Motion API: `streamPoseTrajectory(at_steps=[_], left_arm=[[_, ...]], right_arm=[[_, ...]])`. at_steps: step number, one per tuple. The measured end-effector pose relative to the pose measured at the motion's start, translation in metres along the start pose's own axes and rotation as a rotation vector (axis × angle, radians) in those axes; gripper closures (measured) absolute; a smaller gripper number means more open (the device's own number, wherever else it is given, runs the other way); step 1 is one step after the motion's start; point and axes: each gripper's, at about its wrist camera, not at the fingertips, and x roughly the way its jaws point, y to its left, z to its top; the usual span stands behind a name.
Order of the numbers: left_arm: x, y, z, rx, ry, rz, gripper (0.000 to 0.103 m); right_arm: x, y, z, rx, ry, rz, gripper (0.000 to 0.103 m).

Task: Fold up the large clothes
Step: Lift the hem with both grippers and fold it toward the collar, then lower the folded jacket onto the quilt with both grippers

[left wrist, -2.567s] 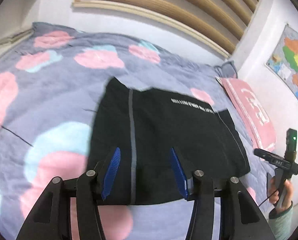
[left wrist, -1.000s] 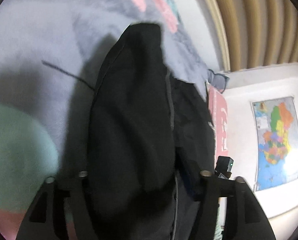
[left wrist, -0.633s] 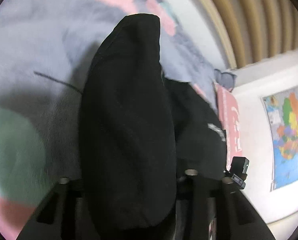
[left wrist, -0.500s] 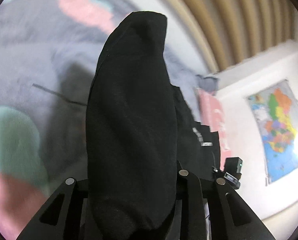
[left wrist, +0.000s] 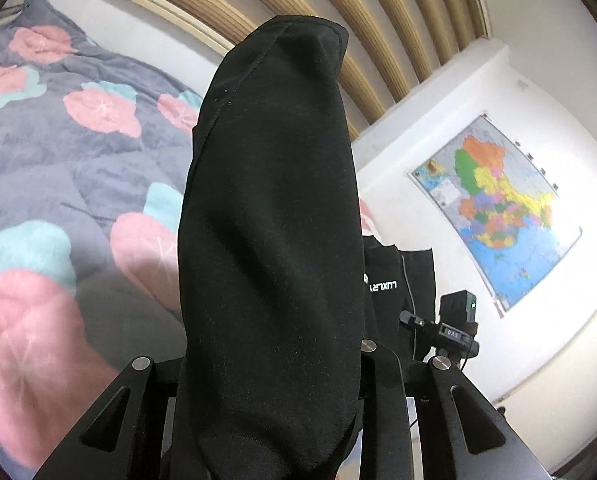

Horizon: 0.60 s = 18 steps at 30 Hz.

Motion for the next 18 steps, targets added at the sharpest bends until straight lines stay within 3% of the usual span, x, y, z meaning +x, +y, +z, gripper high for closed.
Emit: streamPoseTrajectory(at_steps=[3,7,9,10,11,13,14,16,18], left_arm=[[-0.002,0.014,-0.021,-0.054,0.037,0.008,0.073],[0.017,0.051,-0.062,-0.112,0.146,0.071,0.071],[0.032,0.089,-0.086,-0.196,0.188,0.135,0.069],[0.034,0.108,-0.094,-0.234,0.179,0.169,0.068],[0.035,0.132,-0.1,-0.287,0.161,0.165,0.063],[0.033,0.175,-0.112,-0.434,0.138,0.046,0.055],[0.033,0.184,-0.114,-0.451,0.157,0.037,0.043],[0.031,0.186,-0.113,-0.412,0.19,0.064,0.041],[0.021,0.168,-0.103,-0.32,0.186,0.153,0.041]], right_arm=[[0.003,-0.015,-0.026,0.066,0.051,-0.015,0.063],[0.037,-0.053,-0.064,0.132,0.149,-0.113,0.063],[0.057,-0.076,-0.083,0.107,0.179,-0.261,0.062],[0.064,-0.086,-0.09,0.093,0.181,-0.304,0.051],[0.069,-0.104,-0.099,0.13,0.172,-0.273,0.047],[0.064,-0.126,-0.108,0.25,0.141,-0.181,0.038],[0.059,-0.133,-0.111,0.294,0.129,-0.158,0.035],[0.049,-0.132,-0.112,0.302,0.113,-0.17,0.034],[0.037,-0.122,-0.111,0.251,0.105,-0.248,0.033]])
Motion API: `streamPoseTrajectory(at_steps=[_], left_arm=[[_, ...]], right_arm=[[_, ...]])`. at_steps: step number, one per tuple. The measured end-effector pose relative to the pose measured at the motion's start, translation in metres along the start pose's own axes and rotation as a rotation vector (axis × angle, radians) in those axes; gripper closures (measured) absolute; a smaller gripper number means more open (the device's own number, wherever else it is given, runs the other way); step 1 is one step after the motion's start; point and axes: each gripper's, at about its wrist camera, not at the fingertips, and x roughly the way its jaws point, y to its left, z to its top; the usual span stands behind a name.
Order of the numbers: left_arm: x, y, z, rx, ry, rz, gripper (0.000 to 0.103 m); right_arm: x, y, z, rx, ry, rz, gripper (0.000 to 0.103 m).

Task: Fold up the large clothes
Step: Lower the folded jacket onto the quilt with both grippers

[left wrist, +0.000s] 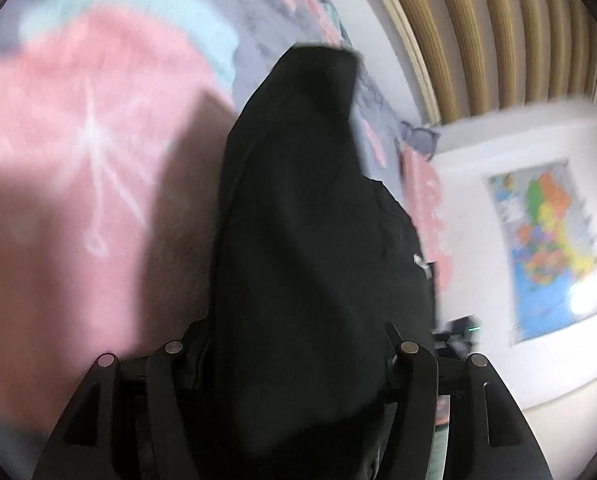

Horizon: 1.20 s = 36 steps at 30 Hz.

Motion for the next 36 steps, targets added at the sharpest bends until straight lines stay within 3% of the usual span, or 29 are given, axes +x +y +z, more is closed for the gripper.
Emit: streamPoseTrajectory(at_steps=[4,5,6,8,10,12,14,16,17,19,21,27,31,34,35,36], left_arm=[[-0.051,-0.058,0.001,0.194,-0.154,0.245,0.042],[-0.061,-0.071,0.001,0.232,-0.185,0.269,0.042],[-0.072,-0.088,-0.002,0.275,-0.22,0.289,0.042],[-0.087,-0.12,-0.011,0.349,-0.263,0.276,0.042],[-0.084,-0.147,-0.022,0.4,-0.242,0.233,0.042],[-0.073,-0.167,-0.038,0.454,-0.232,0.239,0.042],[-0.047,-0.179,-0.049,0.461,-0.172,0.195,0.042],[-0.016,-0.182,-0.055,0.433,-0.089,0.208,0.042],[0.004,-0.175,-0.058,0.418,-0.031,0.253,0.042],[0.05,-0.154,-0.063,0.406,0.075,0.368,0.043],[0.064,-0.146,-0.067,0.437,0.043,0.405,0.043],[0.039,-0.17,-0.078,0.462,-0.019,0.47,0.042],[0.009,-0.193,-0.102,0.515,-0.061,0.412,0.042],[0.017,-0.192,-0.116,0.524,-0.039,0.483,0.041],[0.034,-0.184,-0.115,0.495,-0.007,0.529,0.041],[0.046,-0.174,-0.113,0.459,0.008,0.53,0.041]], right_arm=[[-0.047,0.058,-0.002,-0.236,-0.146,-0.365,0.029],[-0.059,0.072,-0.004,-0.274,-0.186,-0.408,0.029],[-0.066,0.082,-0.003,-0.29,-0.207,-0.413,0.029],[-0.081,0.111,-0.007,-0.302,-0.244,-0.292,0.028],[-0.078,0.128,-0.017,-0.303,-0.203,-0.129,0.02],[-0.051,0.144,-0.027,-0.311,-0.12,-0.079,0.019],[-0.012,0.158,-0.039,-0.331,-0.016,-0.112,0.019],[0.035,0.158,-0.051,-0.35,0.078,-0.213,0.019],[0.051,0.154,-0.056,-0.343,0.092,-0.246,0.019],[0.056,0.134,-0.06,-0.341,0.037,-0.287,0.015],[0.053,0.131,-0.06,-0.322,0.019,-0.297,0.015],[0.003,0.131,-0.069,-0.273,-0.036,-0.256,0.015],[-0.02,0.145,-0.085,-0.296,-0.071,-0.259,0.009],[0.008,0.137,-0.092,-0.323,0.011,-0.357,0.009],[0.029,0.145,-0.087,-0.318,0.022,-0.361,0.008],[0.038,0.143,-0.087,-0.312,0.021,-0.36,0.007]])
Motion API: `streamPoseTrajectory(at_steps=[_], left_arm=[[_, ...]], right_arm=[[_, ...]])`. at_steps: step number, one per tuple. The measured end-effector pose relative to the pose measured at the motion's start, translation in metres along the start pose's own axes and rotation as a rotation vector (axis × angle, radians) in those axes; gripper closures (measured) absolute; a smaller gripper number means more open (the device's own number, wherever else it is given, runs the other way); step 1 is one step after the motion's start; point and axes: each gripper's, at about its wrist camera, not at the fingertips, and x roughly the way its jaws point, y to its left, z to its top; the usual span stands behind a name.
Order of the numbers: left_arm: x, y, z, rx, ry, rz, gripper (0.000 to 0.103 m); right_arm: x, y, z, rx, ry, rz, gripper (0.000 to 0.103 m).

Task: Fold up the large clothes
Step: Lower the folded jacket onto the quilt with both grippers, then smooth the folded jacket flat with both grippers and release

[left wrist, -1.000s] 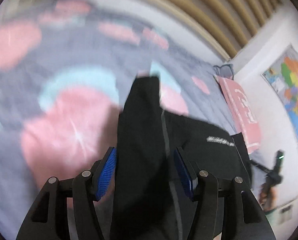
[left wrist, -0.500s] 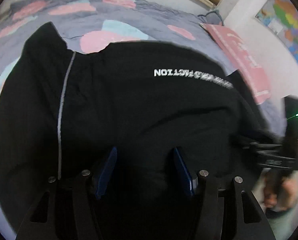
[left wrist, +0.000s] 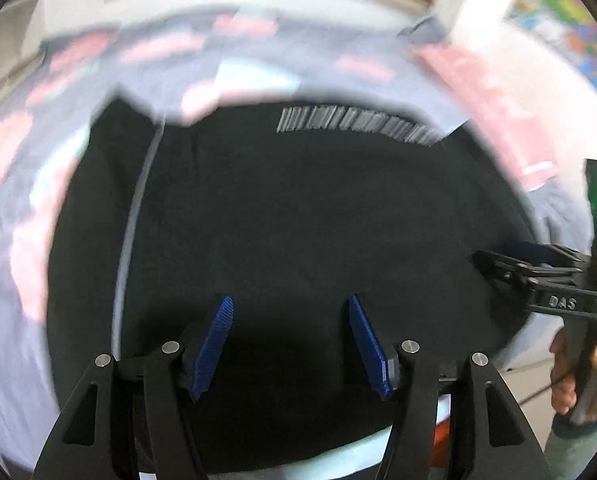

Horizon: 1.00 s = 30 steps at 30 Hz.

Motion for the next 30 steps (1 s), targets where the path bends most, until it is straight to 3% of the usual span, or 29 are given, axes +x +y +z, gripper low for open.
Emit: streamPoseTrajectory(at_steps=[4,8,10,13,16,20,22,26,30], left_arm=[[0.01,0.003,0.003,-0.045,-0.016,0.009,0.04],[-0.027,-0.025,0.009,0.058,-0.143,0.273,0.04],[-0.05,-0.035,0.012,0.087,-0.2,0.32,0.04],[-0.097,-0.046,0.023,0.102,-0.292,0.283,0.04],[-0.148,-0.065,0.039,0.15,-0.367,0.206,0.031],[-0.208,-0.08,0.051,0.149,-0.478,0.22,0.03],[-0.225,-0.084,0.053,0.133,-0.514,0.196,0.023],[-0.236,-0.087,0.047,0.108,-0.518,0.151,0.022],[-0.225,-0.087,0.039,0.074,-0.491,0.186,0.022]], right_arm=[[-0.006,-0.001,0.0,0.004,-0.028,-0.014,0.006],[-0.04,-0.007,0.002,0.042,-0.082,0.015,0.006],[-0.066,-0.005,0.005,0.038,-0.138,0.024,0.006],[-0.106,0.011,0.02,-0.015,-0.228,0.011,0.006],[-0.162,0.032,0.046,-0.082,-0.328,0.005,0.006],[-0.209,0.054,0.065,-0.097,-0.436,-0.008,0.002],[-0.226,0.059,0.061,-0.099,-0.475,0.001,0.0],[-0.228,0.057,0.049,-0.06,-0.483,0.004,0.0],[-0.209,0.049,0.042,-0.034,-0.411,0.023,0.0]])
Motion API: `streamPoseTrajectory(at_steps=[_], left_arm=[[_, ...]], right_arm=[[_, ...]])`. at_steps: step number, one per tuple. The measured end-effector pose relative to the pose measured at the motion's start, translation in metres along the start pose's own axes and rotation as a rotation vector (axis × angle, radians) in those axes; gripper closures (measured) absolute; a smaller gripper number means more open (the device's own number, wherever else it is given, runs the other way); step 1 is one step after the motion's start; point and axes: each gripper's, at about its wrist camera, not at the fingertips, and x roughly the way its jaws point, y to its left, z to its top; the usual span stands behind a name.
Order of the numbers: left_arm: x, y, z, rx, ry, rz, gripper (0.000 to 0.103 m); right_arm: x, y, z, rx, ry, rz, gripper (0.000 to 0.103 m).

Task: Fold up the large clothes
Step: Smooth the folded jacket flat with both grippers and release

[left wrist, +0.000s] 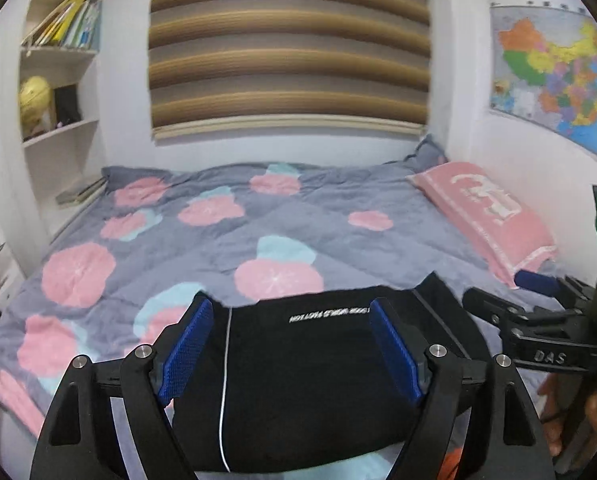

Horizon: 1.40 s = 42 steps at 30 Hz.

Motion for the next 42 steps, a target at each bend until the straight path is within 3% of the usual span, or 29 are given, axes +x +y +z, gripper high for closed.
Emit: streamPoseTrajectory(at_steps=[11,20,42], left_arm=[[0.037,-0.009,-0.036,0.01,0.123,0.05,0.022],[0.049,-0.008,-0.045,0.02,0.163,0.07,0.022],[0.053,-0.013,-0.048,0.041,0.172,0.077,0.022]], right_arm=[[0.04,-0.002,-0.027,0.055,0.101,0.041,0.0],[0.048,0.005,-0.033,0.038,0.131,0.05,0.0],[0.051,0.0,-0.036,0.042,0.137,0.032,0.0]])
